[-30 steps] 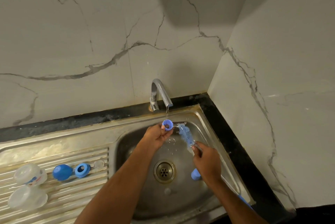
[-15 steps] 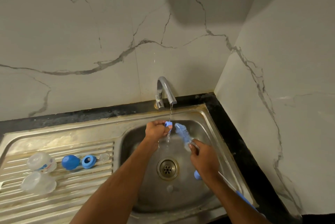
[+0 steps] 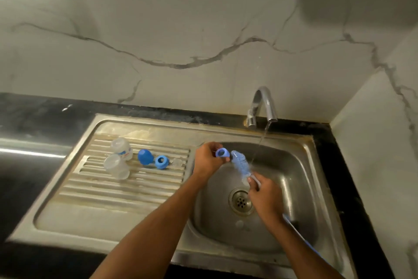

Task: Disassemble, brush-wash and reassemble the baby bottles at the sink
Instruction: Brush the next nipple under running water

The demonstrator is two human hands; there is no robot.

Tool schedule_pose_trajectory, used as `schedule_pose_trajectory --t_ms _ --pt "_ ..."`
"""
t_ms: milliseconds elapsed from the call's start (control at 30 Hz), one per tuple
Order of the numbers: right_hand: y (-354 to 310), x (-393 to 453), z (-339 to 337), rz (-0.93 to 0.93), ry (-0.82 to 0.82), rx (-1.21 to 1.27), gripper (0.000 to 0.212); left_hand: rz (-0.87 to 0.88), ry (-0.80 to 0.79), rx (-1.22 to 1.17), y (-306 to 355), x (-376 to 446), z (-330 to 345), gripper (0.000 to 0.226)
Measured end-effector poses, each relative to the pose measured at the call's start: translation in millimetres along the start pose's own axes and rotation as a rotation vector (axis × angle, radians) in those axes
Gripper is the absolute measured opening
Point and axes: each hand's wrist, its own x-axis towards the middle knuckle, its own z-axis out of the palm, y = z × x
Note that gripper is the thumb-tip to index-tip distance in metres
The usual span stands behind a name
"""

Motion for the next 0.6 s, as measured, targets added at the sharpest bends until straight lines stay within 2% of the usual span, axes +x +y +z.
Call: schedule_pose_trajectory --t_ms 133,333,467,600 --pt "-5.5 -0.8 20.6 -0.034 -0.003 -0.001 0.009 0.029 0.096 0.066 -21.6 -16.4 -26.9 0.022" --pt "-27.8 -7.9 49.3 -0.057 0.033 -0.008 0.013 -0.012 0.195 0.194 -60.3 -25.4 -76.9 0.033" --pt "-43.7 -8.6 69.0 -0.065 0.022 -0.047 0.015 0.035 0.242 0.244 -75.5 -36.1 -111.7 0.019" --pt "-61.5 -17.3 81.7 -0.087 0.041 -0.044 0.007 0.028 0.277 0.284 -101.6 -40.6 -135.0 0.016"
